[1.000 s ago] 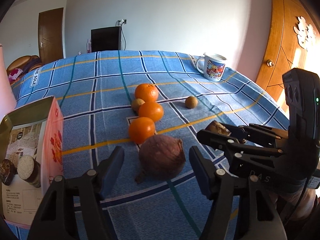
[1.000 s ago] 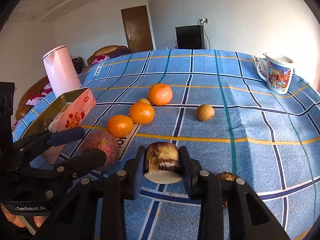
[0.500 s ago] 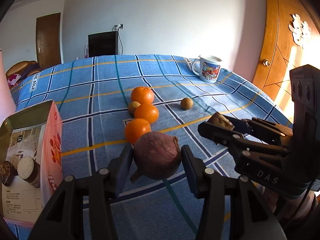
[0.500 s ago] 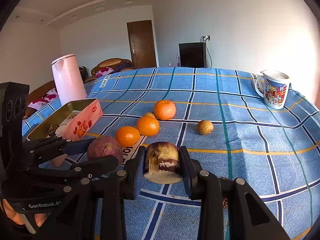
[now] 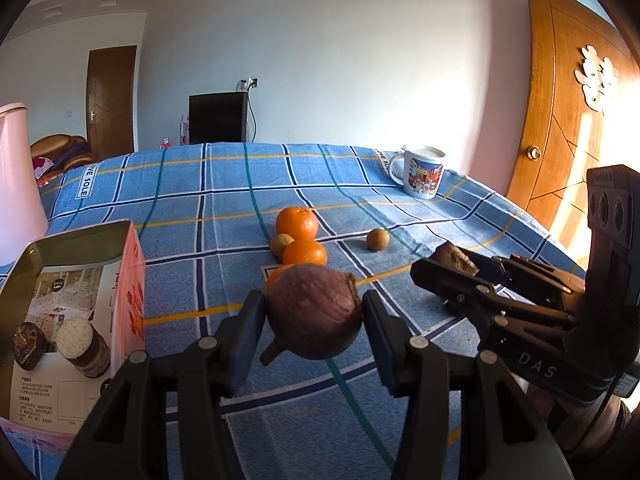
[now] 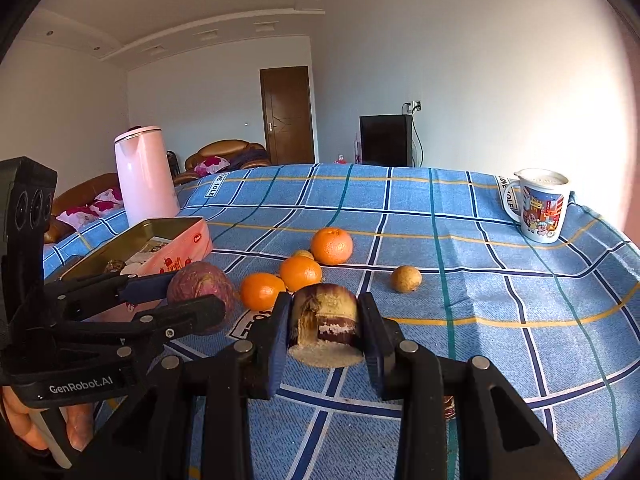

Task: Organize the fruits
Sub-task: 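Lift and carry the onion and taro piece toward the tin box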

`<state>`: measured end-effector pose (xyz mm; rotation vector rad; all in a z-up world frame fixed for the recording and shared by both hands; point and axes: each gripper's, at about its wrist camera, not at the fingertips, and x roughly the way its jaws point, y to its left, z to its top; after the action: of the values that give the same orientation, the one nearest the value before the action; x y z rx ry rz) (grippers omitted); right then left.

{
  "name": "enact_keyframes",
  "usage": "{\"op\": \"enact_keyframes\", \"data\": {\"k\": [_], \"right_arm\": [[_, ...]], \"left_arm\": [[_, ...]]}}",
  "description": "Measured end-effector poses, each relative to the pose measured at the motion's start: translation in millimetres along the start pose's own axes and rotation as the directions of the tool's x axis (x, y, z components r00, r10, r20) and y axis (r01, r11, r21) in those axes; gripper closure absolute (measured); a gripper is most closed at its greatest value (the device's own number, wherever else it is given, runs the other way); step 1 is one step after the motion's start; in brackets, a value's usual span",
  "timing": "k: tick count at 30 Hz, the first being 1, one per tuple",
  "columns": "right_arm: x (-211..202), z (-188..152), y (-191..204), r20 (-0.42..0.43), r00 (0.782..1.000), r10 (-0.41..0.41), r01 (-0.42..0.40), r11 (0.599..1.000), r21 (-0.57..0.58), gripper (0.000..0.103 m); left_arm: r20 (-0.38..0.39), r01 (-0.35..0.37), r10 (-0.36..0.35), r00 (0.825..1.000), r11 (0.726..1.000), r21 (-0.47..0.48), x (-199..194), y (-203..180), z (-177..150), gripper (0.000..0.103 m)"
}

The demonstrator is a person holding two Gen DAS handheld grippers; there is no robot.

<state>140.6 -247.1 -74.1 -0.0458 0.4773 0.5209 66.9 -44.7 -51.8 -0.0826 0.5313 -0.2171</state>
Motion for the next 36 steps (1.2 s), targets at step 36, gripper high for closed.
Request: {"op": "enact_keyframes", "data": {"k": [36], "right_arm": [[-24.3, -4.4, 8.9, 0.146, 0.989, 0.003, 0.004, 0.999, -0.049, 0.068]], "left_arm": [[0.155, -0.071, 0.061, 0.986, 0.996, 0.061, -24.4, -11.4, -5.1, 0.051]]}}
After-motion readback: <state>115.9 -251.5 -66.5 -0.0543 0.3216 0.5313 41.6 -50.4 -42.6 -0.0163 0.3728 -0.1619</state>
